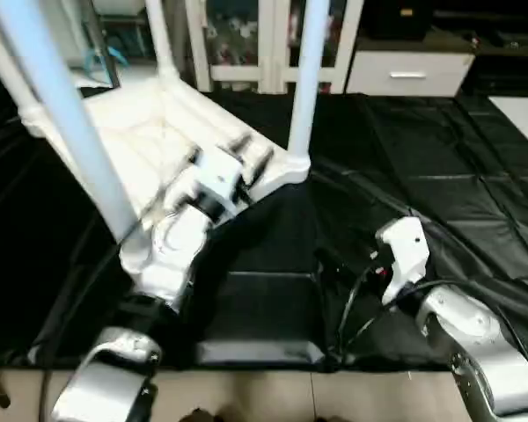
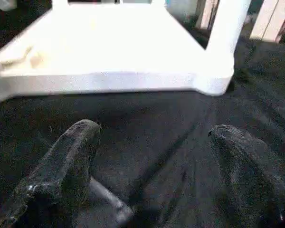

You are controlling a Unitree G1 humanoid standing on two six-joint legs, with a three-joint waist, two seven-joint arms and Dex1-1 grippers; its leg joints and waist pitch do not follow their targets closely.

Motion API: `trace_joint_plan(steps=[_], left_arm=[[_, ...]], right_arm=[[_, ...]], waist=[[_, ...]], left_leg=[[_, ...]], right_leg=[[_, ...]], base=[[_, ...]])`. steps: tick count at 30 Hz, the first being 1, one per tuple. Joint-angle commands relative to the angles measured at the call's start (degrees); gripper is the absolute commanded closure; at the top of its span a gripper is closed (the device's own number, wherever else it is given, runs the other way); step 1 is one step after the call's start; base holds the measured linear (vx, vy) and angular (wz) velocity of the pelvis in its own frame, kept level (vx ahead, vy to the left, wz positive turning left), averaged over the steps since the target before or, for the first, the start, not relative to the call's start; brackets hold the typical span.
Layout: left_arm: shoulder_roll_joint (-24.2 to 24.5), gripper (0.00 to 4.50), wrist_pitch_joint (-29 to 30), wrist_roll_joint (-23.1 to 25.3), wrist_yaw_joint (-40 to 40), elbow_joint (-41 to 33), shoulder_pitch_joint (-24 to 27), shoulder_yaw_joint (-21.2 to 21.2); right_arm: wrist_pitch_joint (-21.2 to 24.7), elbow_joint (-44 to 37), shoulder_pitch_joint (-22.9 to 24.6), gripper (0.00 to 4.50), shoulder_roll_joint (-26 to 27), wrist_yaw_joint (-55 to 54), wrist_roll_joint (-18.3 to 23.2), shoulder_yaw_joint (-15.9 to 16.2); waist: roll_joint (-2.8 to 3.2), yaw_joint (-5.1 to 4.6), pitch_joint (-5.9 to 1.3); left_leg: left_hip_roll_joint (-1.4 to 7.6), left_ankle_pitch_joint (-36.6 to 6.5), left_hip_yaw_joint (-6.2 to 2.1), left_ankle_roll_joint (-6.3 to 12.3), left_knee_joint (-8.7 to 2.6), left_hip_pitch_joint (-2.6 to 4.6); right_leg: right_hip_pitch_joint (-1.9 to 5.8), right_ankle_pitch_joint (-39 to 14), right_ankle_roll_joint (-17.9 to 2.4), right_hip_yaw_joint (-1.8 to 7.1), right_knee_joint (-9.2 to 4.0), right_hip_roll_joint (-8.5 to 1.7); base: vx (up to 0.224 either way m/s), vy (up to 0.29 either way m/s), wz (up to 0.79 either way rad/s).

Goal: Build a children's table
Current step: Rotate leg to tighten

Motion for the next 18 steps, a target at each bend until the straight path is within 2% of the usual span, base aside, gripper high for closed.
trace_joint_plan(steps=[1,4,6,8,10,11,12,13,14,15,16,18], left_arm=[[0.4,1.95,-3.4,1.5,1.2,-3.6,0.9,1.5],[1.4,1.59,-9.3,4.7,3.6,-9.5,4.5,4.0],[1.9,1.47,-10.7,6.6,4.8,-12.5,6.5,4.5],[2.3,1.41,-11.8,9.6,7.0,-15.0,8.0,5.2],[2.5,1.07,-12.4,12.4,9.5,-17.1,8.9,6.4],[2.5,1.06,-12.7,13.5,10.5,-18.0,9.3,7.1],[2.3,1.05,-12.9,16.0,13.0,-19.7,9.9,8.9],[1.9,0.95,-12.7,19.0,16.3,-21.9,10.6,11.4],[1.7,0.79,-12.6,20.1,17.3,-22.9,10.9,12.3],[1.2,0.79,-12.0,23.4,20.5,-25.8,12.0,14.9],[0.9,0.62,-11.2,24.7,22.2,-27.3,12.6,16.1],[0.7,0.61,-10.4,25.6,23.3,-28.4,13.1,16.9]], right_arm=[[-1.4,-1.2,0.3,0.52,0.2,-0.5,0.9,-1.0],[-2.3,-1.0,0.3,0.52,0.8,-0.3,1.3,-1.2],[-2.5,-0.9,0.4,0.52,0.8,-0.2,1.3,-1.3],[-2.8,-0.9,0.6,0.52,0.7,0.0,1.3,-1.4],[-2.9,-0.9,0.7,0.52,0.7,0.2,1.3,-1.4],[-3.0,-0.9,0.8,0.52,0.7,0.3,1.3,-1.4],[-3.3,-0.9,0.9,0.52,0.7,0.5,1.2,-1.4],[-3.4,-0.8,1.0,0.52,0.7,0.6,1.2,-1.4],[-3.5,-0.8,1.0,0.52,0.7,0.6,1.2,-1.4],[-3.6,-0.8,1.0,0.52,0.7,0.7,1.2,-1.4],[-3.7,-0.8,1.0,0.52,0.7,0.7,1.2,-1.4],[-3.8,-0.8,1.1,0.52,0.7,0.7,1.3,-1.3]], waist=[[-0.16,-0.15,-3.53],[-0.04,-0.31,-3.55],[-0.23,-0.55,-3.62],[-0.02,-0.63,-3.64],[0.0,-0.69,-3.59],[0.18,-0.74,-3.57],[0.06,-0.75,-3.56],[-0.06,-1.14,-3.57],[-0.06,-1.1,-3.56],[0.01,-1.31,-3.54],[-0.04,-1.43,-3.49],[-0.03,-1.52,-3.5]], left_leg=[[3.14,-18.3,-1.49,0.3,-4.98,1.47],[3.07,-18.3,-1.61,-0.59,-5.06,1.32],[3.08,-17.7,-1.57,-0.5,-5.04,1.17],[3.05,-17.5,-1.53,-0.39,-4.94,1.3],[3.04,-17.4,-1.57,-0.47,-4.92,1.33],[3.04,-17.6,-1.58,-0.59,-4.98,1.29],[3.01,-17.7,-1.61,-0.68,-4.97,1.26],[3.09,-17.6,-1.66,-0.54,-4.98,1.06],[3.03,-17.4,-1.71,-0.51,-4.88,1.08],[3.04,-17.9,-1.69,-0.3,-4.91,1.05],[3.01,-17.8,-1.74,-0.15,-4.87,1.01],[3.0,-17.9,-1.76,0.04,-4.85,1.01]], right_leg=[[1.94,-14.7,-8.9,1.77,-3.57,-1.76],[2.06,-13.5,-7.9,1.88,-3.4,-1.7],[2.17,-12.5,-7.6,1.88,-3.29,-1.63],[2.01,-12.1,-7.4,1.94,-3.22,-1.55],[1.99,-12.1,-7.2,1.96,-3.26,-1.51],[2.01,-12.0,-7.2,1.96,-3.24,-1.47],[2.06,-12.2,-7.1,1.94,-3.27,-1.51],[2.27,-11.6,-7.0,1.91,-3.25,-1.47],[2.24,-11.8,-7.0,1.89,-3.25,-1.61],[2.2,-12.4,-7.0,1.88,-3.32,-1.48],[2.24,-12.6,-6.9,1.85,-3.41,-1.5],[2.18,-12.9,-7.0,1.85,-3.43,-1.45]], base=[[0.0,0.0,0.0],[0.0,0.0,0.0],[0.0,0.0,0.0],[0.0,0.0,0.0],[0.0,0.0,0.0],[0.0,0.0,0.0],[0.0,0.0,0.0],[0.0,0.0,0.0],[0.0,0.0,0.0],[0.0,0.0,0.0],[0.0,0.0,0.0],[0.0,0.0,0.0]])
